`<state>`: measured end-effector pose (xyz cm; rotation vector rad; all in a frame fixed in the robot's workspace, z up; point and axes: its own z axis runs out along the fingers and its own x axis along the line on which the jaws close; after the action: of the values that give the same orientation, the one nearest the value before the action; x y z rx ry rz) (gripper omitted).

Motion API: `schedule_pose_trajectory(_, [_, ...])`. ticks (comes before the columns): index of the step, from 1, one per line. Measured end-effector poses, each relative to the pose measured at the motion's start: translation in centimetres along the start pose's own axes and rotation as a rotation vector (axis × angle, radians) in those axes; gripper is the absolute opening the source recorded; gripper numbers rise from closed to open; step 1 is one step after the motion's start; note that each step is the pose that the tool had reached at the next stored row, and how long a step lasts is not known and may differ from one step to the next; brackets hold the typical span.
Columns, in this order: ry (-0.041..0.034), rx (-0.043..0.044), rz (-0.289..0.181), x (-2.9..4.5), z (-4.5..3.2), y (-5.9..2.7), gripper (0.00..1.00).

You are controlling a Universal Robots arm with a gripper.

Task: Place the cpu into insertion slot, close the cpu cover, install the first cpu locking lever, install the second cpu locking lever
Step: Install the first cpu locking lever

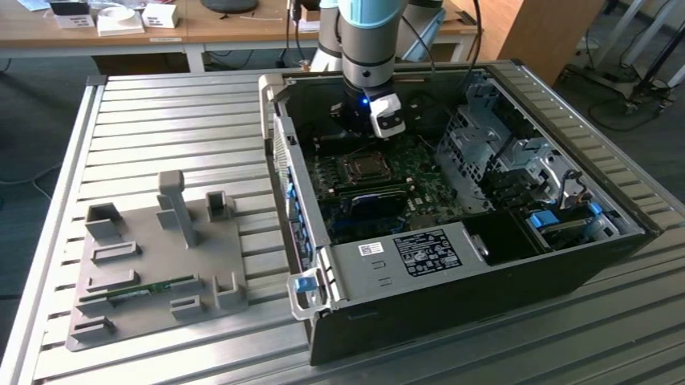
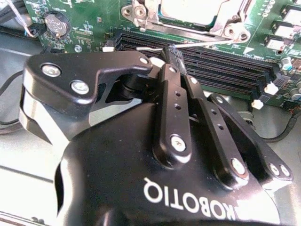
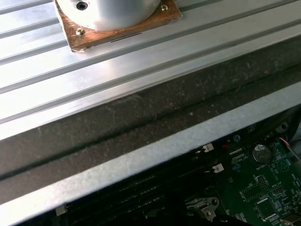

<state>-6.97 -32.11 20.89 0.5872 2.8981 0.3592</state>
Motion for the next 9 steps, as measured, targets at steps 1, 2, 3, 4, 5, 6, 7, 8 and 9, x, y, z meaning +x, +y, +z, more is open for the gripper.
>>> schedule_pose_trajectory(1, [0.0000,0.0001,0.000,0.00,0.01,0.00,0.11])
schedule_pose_trajectory(2, [-0.0001,0.0002,0.000,-0.01,0.02,0.00,0.11])
schedule_pose_trajectory(3, [-0.0002,0.0003,0.000,-0.04,0.04,0.01,0.11])
schedule_pose_trajectory(4, [-0.0003,0.0006,0.000,-0.06,0.05,0.02,0.11])
schedule_pose_trajectory(5, [-0.0004,0.0007,0.000,-0.09,0.07,0.03,0.11])
schedule_pose_trajectory(6, [-0.0006,0.0011,0.000,-0.12,0.09,0.04,0.11])
schedule_pose_trajectory(7, [-0.0007,0.0016,0.000,-0.14,0.11,0.06,0.11])
schedule_pose_trajectory(8, [-0.0008,0.0021,0.000,-0.17,0.13,0.07,0.11])
schedule_pose_trajectory(9, [-0.0010,0.0025,-0.001,-0.19,0.15,0.09,0.11])
